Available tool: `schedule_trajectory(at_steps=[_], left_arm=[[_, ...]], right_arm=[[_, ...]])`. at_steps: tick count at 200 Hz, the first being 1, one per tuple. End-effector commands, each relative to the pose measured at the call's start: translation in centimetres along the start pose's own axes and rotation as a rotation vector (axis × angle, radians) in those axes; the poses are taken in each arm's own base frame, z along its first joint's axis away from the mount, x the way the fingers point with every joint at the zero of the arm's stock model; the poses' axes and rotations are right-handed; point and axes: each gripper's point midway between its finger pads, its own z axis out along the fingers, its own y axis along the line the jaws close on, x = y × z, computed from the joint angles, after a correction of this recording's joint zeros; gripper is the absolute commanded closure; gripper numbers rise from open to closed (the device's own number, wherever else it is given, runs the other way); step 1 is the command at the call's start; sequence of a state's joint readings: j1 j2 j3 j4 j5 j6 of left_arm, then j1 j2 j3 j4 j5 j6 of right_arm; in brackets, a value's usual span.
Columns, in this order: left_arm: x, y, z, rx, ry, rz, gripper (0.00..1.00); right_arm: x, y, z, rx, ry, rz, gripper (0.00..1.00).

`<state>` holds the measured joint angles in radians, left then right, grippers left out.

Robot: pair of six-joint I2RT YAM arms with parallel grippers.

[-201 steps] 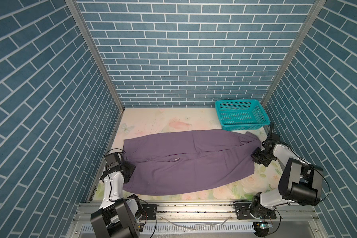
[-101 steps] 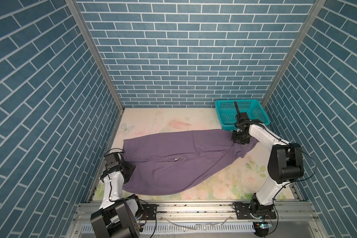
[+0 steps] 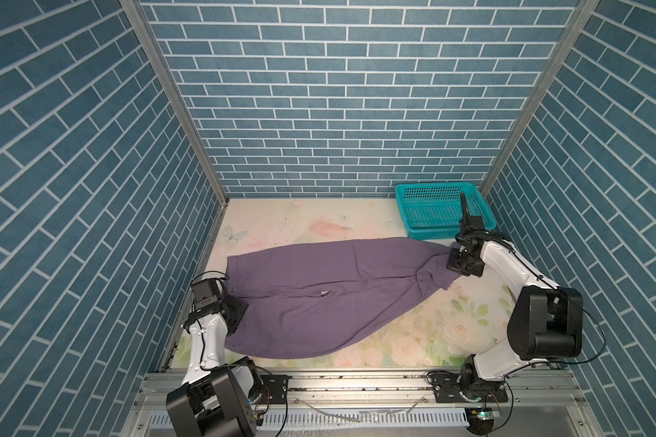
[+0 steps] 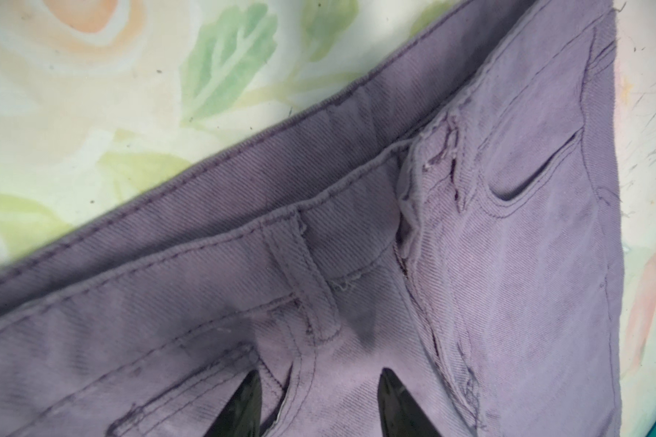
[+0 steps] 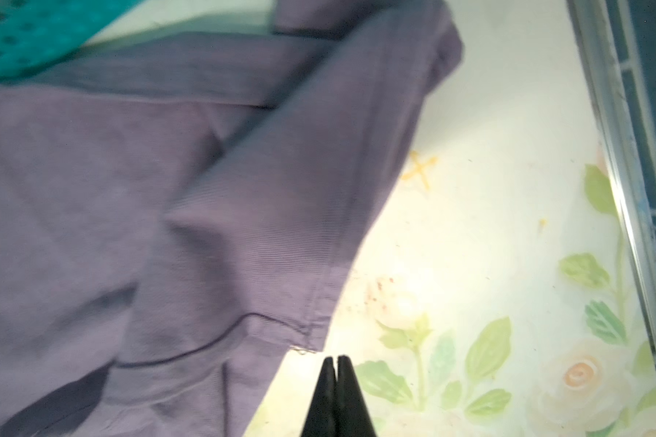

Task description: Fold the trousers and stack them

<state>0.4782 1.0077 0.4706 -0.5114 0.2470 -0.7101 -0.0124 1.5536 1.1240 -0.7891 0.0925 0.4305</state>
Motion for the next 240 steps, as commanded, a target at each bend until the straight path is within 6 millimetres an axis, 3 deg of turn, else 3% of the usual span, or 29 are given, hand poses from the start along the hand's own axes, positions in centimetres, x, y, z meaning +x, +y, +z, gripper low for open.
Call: schedule_trajectory(at_steps=[1,22,41,81,92,113,122,148,177,208,240], left_arm=[[0.5,0.7,0.1,-0.030,0.010,0.014,0.57],[0.7,1.0,0.3,-0.035,0.014,0.009,0.58],[0.8,1.2,0.3,-0.042,0.018,0.006,0.57],[0.8,1.5,0.3,-0.057,0.014,0.011,0.58],[0.8,1.4,0.4,-0.056,0.015,0.012,0.58],[0.7,1.4,0.4,-0.059,0.018,0.012,0.65],[0.7,1.5,0.5,-0.062,0.016,0.014,0.71],[0.4,1.5,0.6,-0.073,0.013,0.014,0.85],[-0.2,1.3,0.6,-0.083,0.001,0.011,1.00],[-1.1,1.5,0.4,-0.114,-0.033,-0.019,1.00],[-3.6,0.5,-0.5,-0.114,-0.115,-0.057,1.00]], right_arm=[[2.6,0.1,2.1,-0.078,0.106,0.059,0.85],[2.7,1.1,3.4,-0.124,0.133,0.068,0.66],[2.2,2.4,4.2,-0.185,0.137,0.073,0.61],[0.8,3.0,5.5,-0.188,0.137,0.058,0.57],[0.7,3.2,5.9,-0.187,0.147,0.058,0.66],[0.6,3.4,6.1,-0.193,0.154,0.061,0.97],[0.6,3.2,5.9,-0.186,0.152,0.063,1.00],[0.7,1.9,4.6,-0.148,0.150,0.073,1.00],[1.3,-0.6,1.6,-0.136,0.156,0.121,1.00],[3.8,-2.9,-1.7,-0.096,0.190,0.116,1.00],[6.0,-6.6,-2.7,-0.036,0.126,0.222,1.00]])
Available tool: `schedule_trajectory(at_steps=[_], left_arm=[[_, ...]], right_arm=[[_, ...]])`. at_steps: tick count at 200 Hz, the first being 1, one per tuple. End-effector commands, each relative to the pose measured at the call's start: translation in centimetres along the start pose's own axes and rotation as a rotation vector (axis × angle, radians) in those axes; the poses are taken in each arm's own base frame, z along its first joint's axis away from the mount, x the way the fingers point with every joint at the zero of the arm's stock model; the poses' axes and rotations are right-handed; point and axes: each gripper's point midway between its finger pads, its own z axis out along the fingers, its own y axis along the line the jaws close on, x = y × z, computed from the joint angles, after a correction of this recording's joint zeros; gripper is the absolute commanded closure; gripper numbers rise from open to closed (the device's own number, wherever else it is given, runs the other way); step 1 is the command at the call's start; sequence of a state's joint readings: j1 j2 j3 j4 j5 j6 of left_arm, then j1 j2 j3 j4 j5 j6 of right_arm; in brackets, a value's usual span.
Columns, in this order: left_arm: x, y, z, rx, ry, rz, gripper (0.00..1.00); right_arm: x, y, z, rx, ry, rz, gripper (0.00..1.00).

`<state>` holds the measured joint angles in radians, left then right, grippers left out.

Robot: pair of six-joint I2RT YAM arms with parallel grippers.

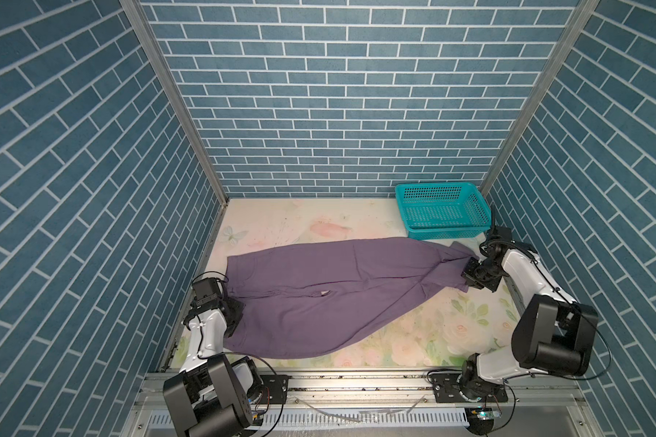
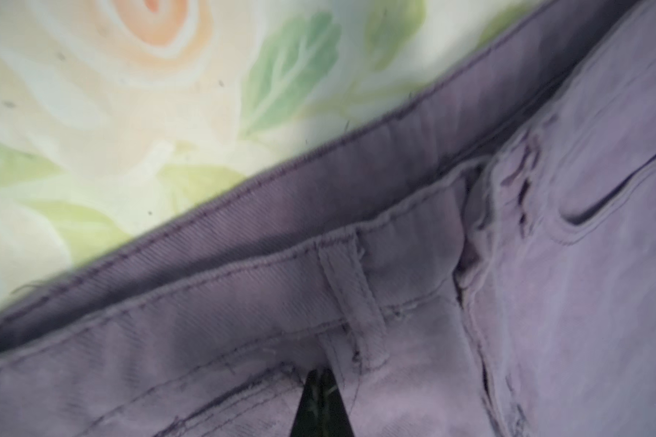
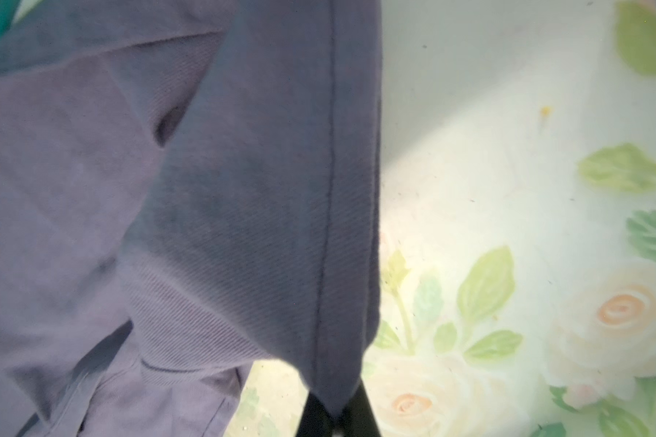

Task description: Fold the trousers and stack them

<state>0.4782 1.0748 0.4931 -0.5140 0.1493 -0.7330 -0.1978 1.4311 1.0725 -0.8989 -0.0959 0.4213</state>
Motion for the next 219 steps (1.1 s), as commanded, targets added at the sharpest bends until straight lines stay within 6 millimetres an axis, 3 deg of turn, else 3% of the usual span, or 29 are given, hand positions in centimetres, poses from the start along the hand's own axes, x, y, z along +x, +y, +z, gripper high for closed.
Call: schedule_trajectory(at_steps=[1,40,74,91,105,125,146,175,193,204,219], left_arm=[[-2.7,-1.0,-1.1,-0.009,-0.087,-0.032,1.00],[-6.1,-2.0,-1.9,0.004,-0.136,-0.098,1.00],[-6.4,-1.8,-1.7,0.012,-0.135,-0.117,1.00],[-5.7,-1.2,-1.3,-0.004,-0.114,-0.100,1.00],[-5.2,-0.9,-1.3,-0.015,-0.101,-0.074,0.87],[-4.3,-2.0,-1.7,0.000,-0.091,-0.004,0.60],[-2.7,-4.0,-2.4,-0.004,-0.074,0.126,0.52],[1.0,-6.2,-2.3,0.001,-0.027,0.283,0.50],[2.9,-6.5,-1.3,-0.007,0.012,0.326,0.56],[3.8,-6.5,-0.6,-0.012,0.033,0.336,0.59],[4.6,-6.3,0.5,-0.018,0.059,0.328,0.63]], right_arm=[[3.1,-3.7,-0.8,0.084,0.024,0.062,1.00],[5.3,-9.4,-1.1,0.103,-0.037,0.333,1.00],[5.9,-12.3,-1.3,0.178,-0.086,0.487,1.00],[6.0,-13.3,-1.0,0.180,-0.092,0.580,0.81],[5.7,-14.1,-1.1,0.161,-0.118,0.679,0.72],[3.9,-13.4,-1.0,0.070,-0.168,0.712,0.70],[1.6,-11.1,-1.3,-0.062,-0.201,0.674,0.72],[-0.2,-7.0,-3.3,0.036,-0.230,0.341,0.68],[0.1,-3.8,-3.3,0.063,-0.183,0.156,0.68],[1.1,-2.2,-2.6,0.069,-0.135,0.079,0.75],[2.8,-0.8,-1.6,0.091,-0.092,-0.006,0.96]])
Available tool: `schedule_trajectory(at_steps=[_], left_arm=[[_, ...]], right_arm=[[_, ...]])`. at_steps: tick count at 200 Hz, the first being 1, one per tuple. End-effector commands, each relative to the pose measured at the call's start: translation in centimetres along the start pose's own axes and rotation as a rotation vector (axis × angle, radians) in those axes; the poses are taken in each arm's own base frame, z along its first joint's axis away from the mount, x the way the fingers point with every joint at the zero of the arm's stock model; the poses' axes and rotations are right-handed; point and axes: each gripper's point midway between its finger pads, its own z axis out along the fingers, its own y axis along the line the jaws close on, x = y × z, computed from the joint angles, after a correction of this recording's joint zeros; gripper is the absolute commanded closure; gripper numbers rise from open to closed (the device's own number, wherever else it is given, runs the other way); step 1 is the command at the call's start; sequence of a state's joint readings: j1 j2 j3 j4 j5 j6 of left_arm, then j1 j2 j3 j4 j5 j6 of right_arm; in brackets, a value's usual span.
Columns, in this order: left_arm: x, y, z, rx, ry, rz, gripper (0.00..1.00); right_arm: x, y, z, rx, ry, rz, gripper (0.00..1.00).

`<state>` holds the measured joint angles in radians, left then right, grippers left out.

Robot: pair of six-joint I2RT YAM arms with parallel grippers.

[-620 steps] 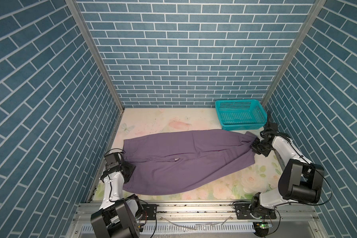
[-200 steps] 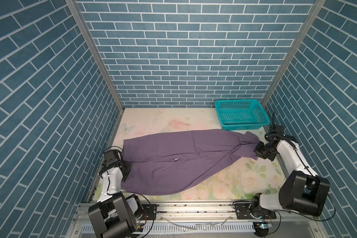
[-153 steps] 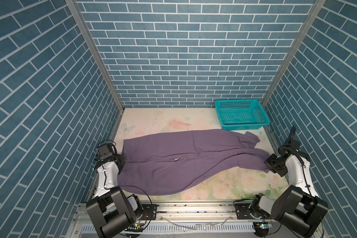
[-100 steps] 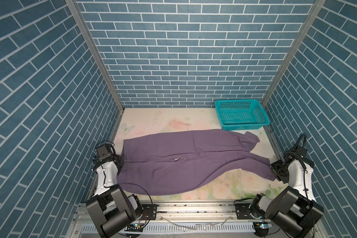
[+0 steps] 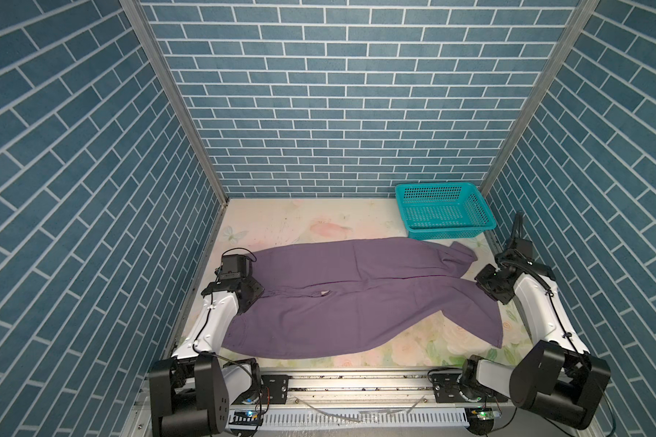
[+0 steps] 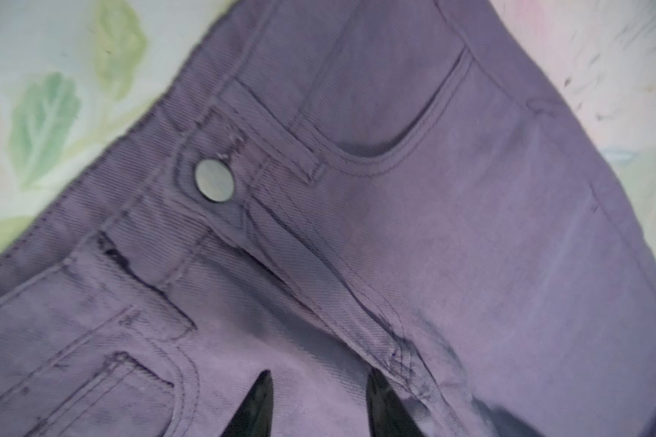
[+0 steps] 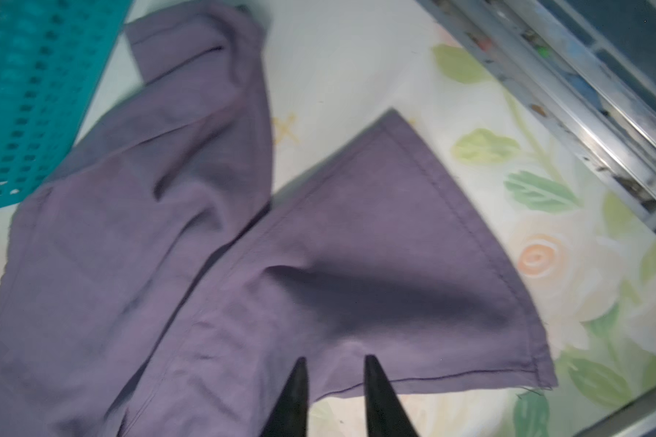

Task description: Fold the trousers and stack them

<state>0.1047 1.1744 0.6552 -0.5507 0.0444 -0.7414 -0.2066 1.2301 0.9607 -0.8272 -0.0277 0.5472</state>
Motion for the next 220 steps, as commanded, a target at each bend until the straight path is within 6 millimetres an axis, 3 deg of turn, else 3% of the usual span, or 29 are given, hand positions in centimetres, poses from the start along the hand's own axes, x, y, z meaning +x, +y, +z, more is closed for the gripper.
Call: schedule_trajectory(at_steps=[1,28,63,122,132,169,199,213,220], left_arm=[[1.7,0.9,1.7,-0.050,0.046,-0.009,0.63],[2.0,1.2,3.4,-0.065,0.054,-0.019,0.65],[1.2,1.0,5.1,-0.095,0.052,-0.010,0.66],[-0.3,1.4,7.9,-0.185,0.050,-0.013,0.65],[-1.6,0.4,8.0,-0.180,0.038,0.000,0.65],[-4.9,0.0,8.9,-0.192,0.033,-0.026,0.68],[-6.0,2.9,9.3,-0.180,0.058,-0.176,0.69],[-6.8,3.1,9.2,-0.153,0.037,-0.204,0.69],[-7.3,3.3,9.0,-0.162,0.026,-0.209,0.69]], right_arm=[[2.9,0.4,0.4,0.087,0.081,-0.142,0.97],[6.2,1.7,1.9,0.038,0.145,-0.159,1.00],[9.1,1.2,4.4,0.032,0.217,-0.128,1.00],[10.8,0.8,8.4,0.041,0.283,-0.126,1.00],[10.7,1.1,8.7,0.039,0.283,-0.130,1.00],[9.5,2.3,7.8,0.007,0.241,-0.141,1.00],[8.6,2.6,5.7,-0.016,0.176,-0.148,1.00],[8.7,2.3,4.9,-0.019,0.164,-0.155,1.00],[8.9,2.4,4.7,-0.030,0.166,-0.160,0.95]])
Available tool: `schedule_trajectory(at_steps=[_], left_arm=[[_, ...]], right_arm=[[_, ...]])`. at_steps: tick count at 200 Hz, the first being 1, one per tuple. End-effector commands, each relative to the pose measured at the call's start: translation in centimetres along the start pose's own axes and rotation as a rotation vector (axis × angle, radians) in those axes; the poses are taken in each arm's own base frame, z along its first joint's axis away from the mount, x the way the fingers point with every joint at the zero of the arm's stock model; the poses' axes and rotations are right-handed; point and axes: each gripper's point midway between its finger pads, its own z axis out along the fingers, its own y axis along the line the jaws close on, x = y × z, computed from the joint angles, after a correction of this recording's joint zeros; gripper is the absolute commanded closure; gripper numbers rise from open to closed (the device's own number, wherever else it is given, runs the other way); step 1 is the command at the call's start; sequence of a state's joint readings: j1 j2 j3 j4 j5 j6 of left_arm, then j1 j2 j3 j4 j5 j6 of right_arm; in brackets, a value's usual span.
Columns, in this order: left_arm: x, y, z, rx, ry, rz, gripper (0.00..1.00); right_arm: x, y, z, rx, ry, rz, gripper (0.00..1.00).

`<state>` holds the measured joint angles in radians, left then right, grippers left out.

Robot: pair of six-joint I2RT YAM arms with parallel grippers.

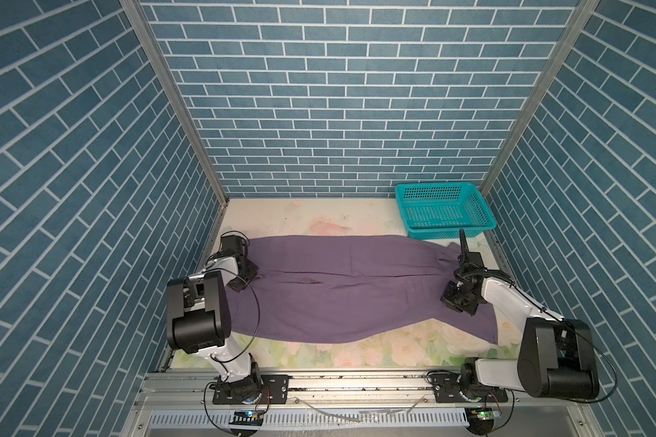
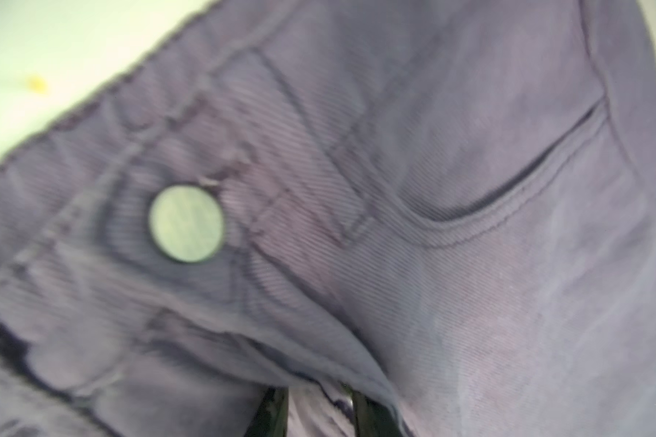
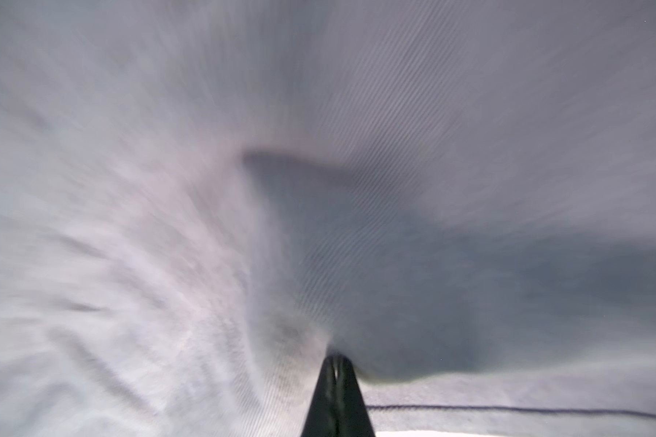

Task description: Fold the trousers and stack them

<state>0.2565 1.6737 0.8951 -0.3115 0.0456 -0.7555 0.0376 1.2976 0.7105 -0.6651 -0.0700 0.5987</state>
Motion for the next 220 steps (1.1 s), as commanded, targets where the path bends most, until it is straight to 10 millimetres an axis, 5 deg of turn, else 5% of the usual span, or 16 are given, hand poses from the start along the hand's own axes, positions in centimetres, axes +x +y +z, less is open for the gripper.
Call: schedule_trajectory(at_steps=[1,29,61,106,175,220], left_arm=[[0.8,4.0,1.4,-0.108,0.043,-0.054,0.69],[-0.5,4.0,1.1,-0.077,0.043,-0.092,0.67],[-0.5,2.9,0.5,-0.006,0.049,-0.098,0.54],[0.6,1.8,-1.2,0.055,0.057,-0.084,0.54],[2.9,0.6,-4.8,0.108,0.045,0.008,0.54],[5.4,1.8,-4.9,0.082,0.072,0.071,0.54]], right_arm=[[-0.1,0.3,-1.7,-0.014,-0.036,0.011,0.95],[1.8,0.7,-1.9,-0.020,0.002,-0.048,0.89],[4.2,0.7,-0.7,-0.004,0.052,-0.059,1.00],[4.7,0.1,0.7,0.022,0.066,-0.025,1.00],[3.0,0.9,2.7,0.032,0.049,-0.033,1.00],[-1.1,4.3,2.0,-0.030,-0.022,-0.056,1.00]])
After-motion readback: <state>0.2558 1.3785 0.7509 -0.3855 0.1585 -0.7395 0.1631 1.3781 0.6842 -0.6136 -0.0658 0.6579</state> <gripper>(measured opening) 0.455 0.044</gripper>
